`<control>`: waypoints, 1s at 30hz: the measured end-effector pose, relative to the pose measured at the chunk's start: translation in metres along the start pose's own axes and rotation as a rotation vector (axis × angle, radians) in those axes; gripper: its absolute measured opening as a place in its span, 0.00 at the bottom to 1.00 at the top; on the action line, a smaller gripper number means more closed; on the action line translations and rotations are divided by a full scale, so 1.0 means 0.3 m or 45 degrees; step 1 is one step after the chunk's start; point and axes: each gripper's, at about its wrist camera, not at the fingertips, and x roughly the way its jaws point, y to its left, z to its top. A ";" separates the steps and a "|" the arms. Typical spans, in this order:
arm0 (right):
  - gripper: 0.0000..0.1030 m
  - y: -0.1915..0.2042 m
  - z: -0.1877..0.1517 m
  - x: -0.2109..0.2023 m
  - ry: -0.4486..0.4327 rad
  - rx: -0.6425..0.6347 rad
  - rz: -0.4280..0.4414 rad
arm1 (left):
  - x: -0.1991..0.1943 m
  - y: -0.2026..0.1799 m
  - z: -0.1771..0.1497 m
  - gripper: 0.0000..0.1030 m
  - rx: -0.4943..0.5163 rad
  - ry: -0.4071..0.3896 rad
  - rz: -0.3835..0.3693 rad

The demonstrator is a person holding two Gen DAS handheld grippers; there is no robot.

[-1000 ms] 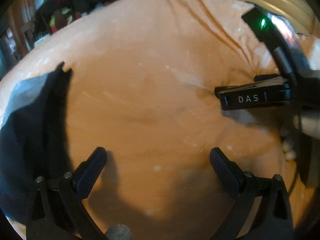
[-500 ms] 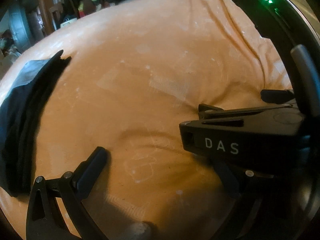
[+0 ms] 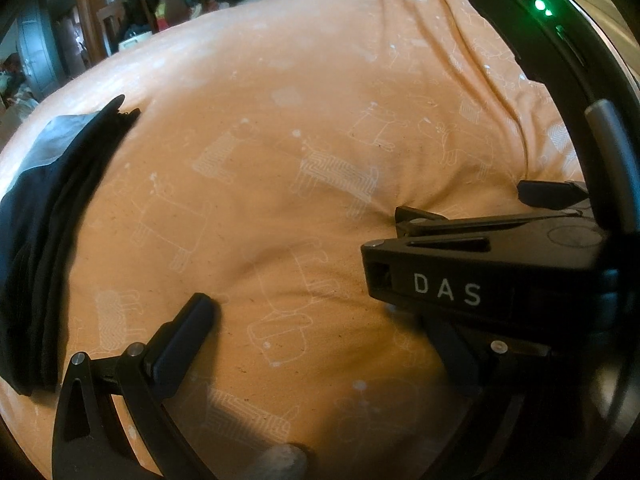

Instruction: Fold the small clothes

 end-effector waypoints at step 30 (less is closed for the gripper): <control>1.00 -0.003 0.003 0.028 -0.030 0.012 0.017 | -0.004 0.015 0.005 1.00 -0.026 0.023 -0.009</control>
